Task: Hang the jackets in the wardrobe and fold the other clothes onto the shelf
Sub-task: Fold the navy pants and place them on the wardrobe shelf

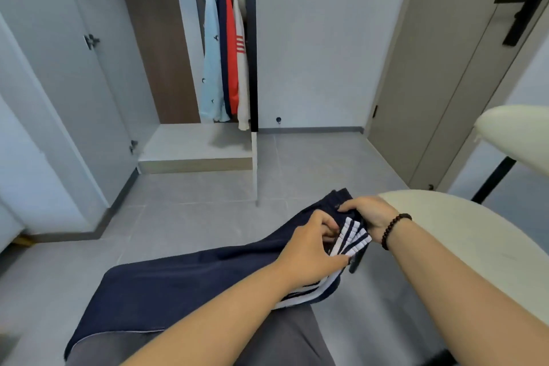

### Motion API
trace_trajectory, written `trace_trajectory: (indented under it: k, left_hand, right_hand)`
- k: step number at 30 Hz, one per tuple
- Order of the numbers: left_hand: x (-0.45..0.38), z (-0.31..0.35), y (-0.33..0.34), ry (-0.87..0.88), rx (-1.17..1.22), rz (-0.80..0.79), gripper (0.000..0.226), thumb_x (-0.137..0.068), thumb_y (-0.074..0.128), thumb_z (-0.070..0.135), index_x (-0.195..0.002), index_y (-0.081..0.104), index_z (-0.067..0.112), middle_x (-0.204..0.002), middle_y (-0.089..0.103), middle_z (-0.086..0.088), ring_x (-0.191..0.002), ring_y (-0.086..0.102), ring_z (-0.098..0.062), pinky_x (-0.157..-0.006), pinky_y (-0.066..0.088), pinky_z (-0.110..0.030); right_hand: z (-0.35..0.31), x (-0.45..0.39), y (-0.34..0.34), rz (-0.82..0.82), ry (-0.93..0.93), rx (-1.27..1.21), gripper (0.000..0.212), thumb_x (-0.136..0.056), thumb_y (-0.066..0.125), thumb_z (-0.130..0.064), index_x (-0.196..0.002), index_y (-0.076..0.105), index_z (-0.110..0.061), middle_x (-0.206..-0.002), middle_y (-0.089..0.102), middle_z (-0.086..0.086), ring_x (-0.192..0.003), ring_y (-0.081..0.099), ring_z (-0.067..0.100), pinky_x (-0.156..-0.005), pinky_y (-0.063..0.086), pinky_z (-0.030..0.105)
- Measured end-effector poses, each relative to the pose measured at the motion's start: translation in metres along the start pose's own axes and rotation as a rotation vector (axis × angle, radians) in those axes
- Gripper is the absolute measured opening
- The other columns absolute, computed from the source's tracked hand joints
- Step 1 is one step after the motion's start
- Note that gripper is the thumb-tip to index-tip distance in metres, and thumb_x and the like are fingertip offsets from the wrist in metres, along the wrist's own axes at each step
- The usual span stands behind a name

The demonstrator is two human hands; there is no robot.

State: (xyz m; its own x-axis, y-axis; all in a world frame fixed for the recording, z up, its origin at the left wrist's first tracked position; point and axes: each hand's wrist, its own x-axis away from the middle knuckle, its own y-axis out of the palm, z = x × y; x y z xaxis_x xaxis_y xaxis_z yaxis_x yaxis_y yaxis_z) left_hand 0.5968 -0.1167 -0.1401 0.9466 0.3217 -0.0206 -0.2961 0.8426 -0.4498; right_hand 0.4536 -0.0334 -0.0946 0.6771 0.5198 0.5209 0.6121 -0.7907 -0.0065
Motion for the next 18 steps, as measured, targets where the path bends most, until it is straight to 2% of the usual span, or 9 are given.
trace_trajectory:
  k: [2, 4, 7, 9, 11, 13, 15, 18]
  left_hand:
    - [0.012, -0.023, 0.004, -0.039, -0.058, -0.067, 0.046, -0.072, 0.075, 0.040, -0.104, 0.044, 0.038, -0.114, 0.063, 0.020, -0.108, 0.056, 0.010, -0.093, 0.051, -0.025]
    - [0.024, -0.042, -0.001, -0.071, -0.127, -0.100, 0.051, -0.073, 0.068, 0.053, -0.117, 0.044, 0.042, -0.127, 0.055, 0.024, -0.119, 0.047, 0.012, -0.103, 0.043, -0.025]
    - [0.042, -0.065, -0.022, -0.073, -0.227, -0.088, 0.063, -0.079, 0.058, 0.063, -0.135, 0.040, 0.042, -0.142, 0.043, 0.027, -0.129, 0.035, 0.013, -0.110, 0.033, -0.020]
    - [0.058, -0.079, -0.041, -0.054, -0.311, -0.080, 0.070, -0.077, 0.055, 0.069, -0.141, 0.034, 0.047, -0.146, 0.028, 0.035, -0.133, 0.021, 0.019, -0.110, 0.024, -0.012]
    - [0.080, -0.094, -0.061, -0.038, -0.392, -0.105, 0.075, -0.076, 0.055, 0.071, -0.142, 0.025, 0.053, -0.145, 0.011, 0.045, -0.133, 0.006, 0.025, -0.109, 0.014, -0.007]
    - [0.103, -0.111, -0.079, -0.027, -0.472, -0.141, 0.078, -0.078, 0.057, 0.060, -0.144, 0.015, 0.055, -0.147, 0.004, 0.045, -0.137, -0.001, 0.022, -0.112, 0.010, -0.007]
    - [0.120, -0.125, -0.095, -0.064, -0.608, -0.180, 0.084, -0.080, 0.054, 0.045, -0.145, 0.000, 0.052, -0.152, -0.003, 0.037, -0.142, -0.005, 0.014, -0.116, 0.004, -0.010]
    - [0.132, -0.141, -0.110, -0.104, -0.847, -0.221, 0.088, -0.086, 0.044, 0.014, -0.141, -0.017, 0.045, -0.159, -0.007, 0.019, -0.149, -0.008, -0.006, -0.117, -0.004, -0.016]
  right_hand:
    - [0.023, -0.015, -0.002, 0.019, -0.013, -0.009, 0.018, -0.087, 0.046, 0.011, -0.093, 0.062, 0.005, -0.072, 0.066, 0.019, -0.058, 0.064, 0.029, -0.057, 0.056, 0.036]
    - [0.043, -0.028, 0.001, -0.004, -0.036, 0.019, 0.030, -0.089, 0.044, 0.011, -0.109, 0.063, -0.001, -0.092, 0.069, 0.021, -0.078, 0.066, 0.033, -0.074, 0.055, 0.044]
    - [0.068, -0.043, 0.011, -0.094, 0.009, 0.137, 0.032, -0.091, 0.052, 0.004, -0.110, 0.063, -0.018, -0.098, 0.072, 0.018, -0.089, 0.068, 0.036, -0.083, 0.056, 0.048]
    - [0.079, -0.049, 0.022, -0.173, 0.024, 0.308, 0.036, -0.085, 0.063, 0.001, -0.110, 0.058, -0.025, -0.103, 0.070, 0.014, -0.093, 0.068, 0.032, -0.083, 0.056, 0.042]
    - [0.083, -0.054, 0.031, -0.214, -0.035, 0.552, 0.056, -0.079, 0.067, 0.006, -0.115, 0.047, -0.032, -0.109, 0.064, 0.005, -0.100, 0.063, 0.024, -0.086, 0.052, 0.031]
    - [0.080, -0.058, 0.031, -0.182, -0.079, 0.675, 0.057, -0.079, 0.064, 0.010, -0.115, 0.045, -0.029, -0.108, 0.061, 0.003, -0.102, 0.059, 0.022, -0.086, 0.049, 0.027]
    - [0.074, -0.063, 0.022, -0.105, -0.061, 0.676, 0.040, -0.080, 0.062, 0.009, -0.108, 0.054, -0.018, -0.103, 0.065, 0.010, -0.097, 0.062, 0.027, -0.082, 0.052, 0.032]
    - [0.064, -0.065, 0.006, -0.018, -0.015, 0.620, 0.022, -0.081, 0.064, 0.005, -0.101, 0.063, -0.003, -0.087, 0.067, 0.011, -0.076, 0.063, 0.024, -0.061, 0.052, 0.027]
